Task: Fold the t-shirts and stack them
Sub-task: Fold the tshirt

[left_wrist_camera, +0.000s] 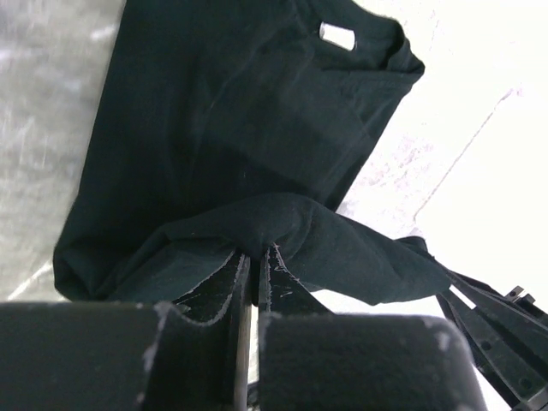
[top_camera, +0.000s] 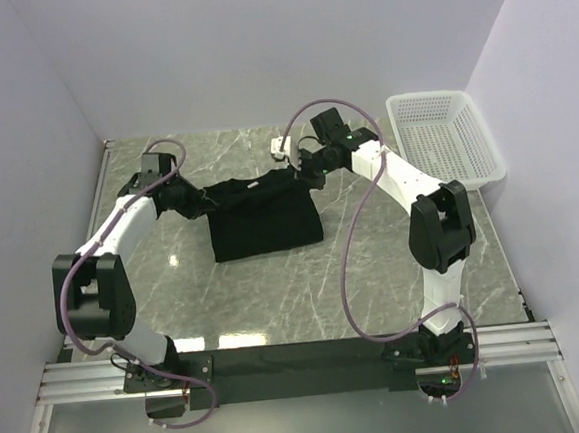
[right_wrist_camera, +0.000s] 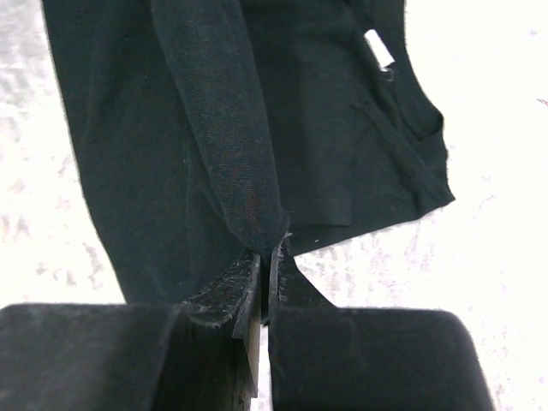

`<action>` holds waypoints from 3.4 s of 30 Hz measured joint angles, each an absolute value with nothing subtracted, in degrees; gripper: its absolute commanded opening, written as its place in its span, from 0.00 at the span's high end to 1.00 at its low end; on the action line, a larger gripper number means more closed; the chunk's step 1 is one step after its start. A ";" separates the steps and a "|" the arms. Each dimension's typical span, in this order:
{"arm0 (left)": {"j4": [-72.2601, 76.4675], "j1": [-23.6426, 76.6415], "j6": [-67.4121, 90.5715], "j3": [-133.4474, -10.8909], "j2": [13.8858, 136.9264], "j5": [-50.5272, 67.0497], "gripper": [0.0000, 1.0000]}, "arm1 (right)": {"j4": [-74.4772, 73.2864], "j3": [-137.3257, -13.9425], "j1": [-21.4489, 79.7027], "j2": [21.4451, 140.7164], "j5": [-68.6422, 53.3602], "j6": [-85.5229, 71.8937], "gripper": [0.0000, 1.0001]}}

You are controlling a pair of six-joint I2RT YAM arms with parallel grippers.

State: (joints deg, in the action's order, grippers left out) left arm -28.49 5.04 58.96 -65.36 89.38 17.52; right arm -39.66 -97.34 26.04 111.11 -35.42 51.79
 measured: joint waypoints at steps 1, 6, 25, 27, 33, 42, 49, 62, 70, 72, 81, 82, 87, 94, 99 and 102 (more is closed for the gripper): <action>-28.36 4.97 58.67 -65.73 89.86 17.54 0.99 | -39.35 -97.78 25.98 111.74 -35.33 51.44 1.00; -27.53 4.69 57.32 -67.22 92.62 17.12 0.99 | -37.76 -99.85 25.71 114.85 -34.61 49.89 1.00; -26.02 4.08 54.65 -73.52 101.62 15.55 0.99 | -30.81 -102.13 25.21 119.37 -30.76 42.59 1.00; -25.93 4.08 54.65 -73.71 102.35 15.25 0.99 | -30.39 -102.13 25.21 119.66 -30.55 42.00 1.00; -26.04 4.03 54.26 -75.40 104.01 14.50 0.99 | -28.60 -102.13 25.21 121.32 -29.32 40.71 1.00; -26.22 4.03 53.65 -78.94 108.05 13.13 0.99 | -27.38 -102.13 25.21 123.15 -28.03 39.42 1.00; -27.05 4.03 53.21 -80.20 109.38 12.60 0.99 | -26.57 -103.88 25.21 123.87 -27.57 37.95 1.00; -27.29 3.79 53.23 -83.13 112.51 12.10 0.99 | -26.83 -109.34 25.23 128.49 -24.64 35.92 1.00; -27.29 3.73 53.30 -85.38 113.40 11.55 0.68 | -25.80 -111.77 25.41 130.19 -20.49 33.69 0.43; -27.88 3.55 53.39 -85.95 113.54 10.96 0.57 | -24.67 -112.18 25.58 130.82 -17.58 32.32 0.38; -27.31 2.09 52.34 -90.78 112.09 8.58 0.43 | -20.08 -113.99 25.87 131.68 -6.68 24.84 0.41; -27.11 1.98 51.86 -90.72 111.44 8.62 0.43 | -19.99 -114.06 25.82 131.66 -6.63 24.40 0.42; -22.63 1.50 49.30 -87.37 106.39 11.94 0.49 | -21.61 -114.06 25.39 131.39 -11.77 24.69 0.85; -14.13 2.13 48.60 -82.72 106.74 23.59 0.65 | -27.94 -114.15 25.23 131.31 -22.61 26.39 0.99; -11.07 3.86 48.73 -82.56 111.68 28.51 0.68 | -31.79 -116.66 25.21 131.50 -24.62 25.17 1.00; -10.04 4.75 48.82 -82.56 114.32 30.09 0.70 | -32.91 -117.30 25.21 131.50 -26.04 25.17 1.00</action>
State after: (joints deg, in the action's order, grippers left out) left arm -10.04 4.75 48.82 -82.56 114.32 30.09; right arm -32.91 -117.30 25.21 131.50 -26.04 25.17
